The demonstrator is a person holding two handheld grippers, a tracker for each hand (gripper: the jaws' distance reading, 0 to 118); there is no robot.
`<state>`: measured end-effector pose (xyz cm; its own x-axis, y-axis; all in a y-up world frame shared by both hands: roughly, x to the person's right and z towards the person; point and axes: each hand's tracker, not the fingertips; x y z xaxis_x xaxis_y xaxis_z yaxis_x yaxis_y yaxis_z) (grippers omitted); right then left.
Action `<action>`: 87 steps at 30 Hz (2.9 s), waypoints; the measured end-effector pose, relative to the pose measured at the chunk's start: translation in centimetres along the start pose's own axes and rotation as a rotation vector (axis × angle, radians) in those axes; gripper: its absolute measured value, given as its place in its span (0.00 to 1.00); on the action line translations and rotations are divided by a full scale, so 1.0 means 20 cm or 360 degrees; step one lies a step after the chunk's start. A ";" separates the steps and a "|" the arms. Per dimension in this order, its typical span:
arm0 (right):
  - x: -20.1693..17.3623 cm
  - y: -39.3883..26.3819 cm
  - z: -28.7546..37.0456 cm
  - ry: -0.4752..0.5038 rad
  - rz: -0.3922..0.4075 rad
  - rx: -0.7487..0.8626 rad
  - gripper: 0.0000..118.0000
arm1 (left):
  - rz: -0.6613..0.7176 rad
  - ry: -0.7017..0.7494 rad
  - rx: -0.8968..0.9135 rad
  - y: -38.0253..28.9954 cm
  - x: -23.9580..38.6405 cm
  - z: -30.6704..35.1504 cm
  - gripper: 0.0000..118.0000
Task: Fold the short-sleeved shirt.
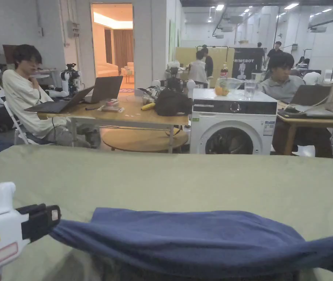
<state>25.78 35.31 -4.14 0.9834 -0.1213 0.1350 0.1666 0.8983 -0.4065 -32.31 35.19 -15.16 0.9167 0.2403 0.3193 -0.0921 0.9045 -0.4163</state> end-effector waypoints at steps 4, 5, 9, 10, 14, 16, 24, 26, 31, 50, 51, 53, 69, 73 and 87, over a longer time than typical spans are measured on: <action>0.05 -0.37 0.09 -0.0056 -0.0083 -0.0131 0.00 | 0.0010 -0.0005 -0.0199 -0.33 -0.08 0.14 0.00; 0.08 -0.44 0.08 -0.0080 -0.0115 -0.0219 0.00 | 0.0041 -0.0004 -0.0188 -0.40 -0.10 0.17 0.00; 0.11 -0.73 0.04 -0.0133 -0.0114 -0.0401 0.00 | 0.0069 0.0045 -0.0330 -0.61 -0.14 0.16 0.00; 0.11 -0.78 0.04 -0.0111 -0.0126 -0.0419 0.10 | 0.0072 0.0067 -0.0395 -0.64 -0.14 0.14 0.05; 0.15 -0.88 0.05 -0.0125 -0.0162 -0.0482 0.61 | 0.0038 0.0086 -0.0523 -0.75 -0.21 0.07 0.59; 0.16 -0.91 0.07 -0.0132 -0.0153 -0.0481 0.61 | 0.0049 0.0077 -0.0503 -0.76 -0.22 0.09 0.59; -0.07 -0.62 0.11 -0.0045 0.0218 -0.0079 0.61 | -0.0365 0.0095 -0.0051 -0.46 0.17 0.17 0.59; -0.20 -0.55 0.05 -0.0035 0.0253 0.0054 0.54 | -0.0337 0.0029 0.0047 -0.38 0.27 0.10 0.59; -0.40 -0.47 -0.18 0.0090 0.0183 0.0069 0.15 | -0.0194 -0.0053 0.0094 -0.30 0.42 -0.10 0.24; -0.47 -0.69 -0.04 0.0102 0.0027 -0.0017 0.00 | -0.0333 0.0051 -0.0319 -0.54 -0.03 0.14 0.49; -0.47 -0.71 -0.02 0.0085 0.0026 -0.0027 0.00 | -0.0279 0.0057 -0.0379 -0.58 -0.09 0.15 0.49; -0.45 -0.72 -0.01 0.0072 0.0018 -0.0049 0.00 | -0.0200 0.0090 -0.0460 -0.66 -0.18 0.17 0.49; -0.23 -0.72 0.12 -0.0087 -0.0047 -0.0187 0.35 | -0.0327 0.0235 -0.0788 -0.96 -0.11 -0.11 0.01; -0.05 -0.81 0.17 -0.0203 -0.0035 -0.0289 0.47 | -0.0221 0.0213 -0.0800 -0.92 -0.15 -0.11 0.01; 0.07 -1.02 -0.01 -0.0252 0.0022 -0.0613 0.01 | -0.0198 0.0252 -0.0802 -0.94 -0.16 -0.12 0.01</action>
<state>23.72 16.77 4.20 0.9674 -0.0170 0.2527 0.1981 0.6722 -0.7134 -32.61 16.60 -10.46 0.9597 0.0512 0.2763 0.1829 0.6326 -0.7526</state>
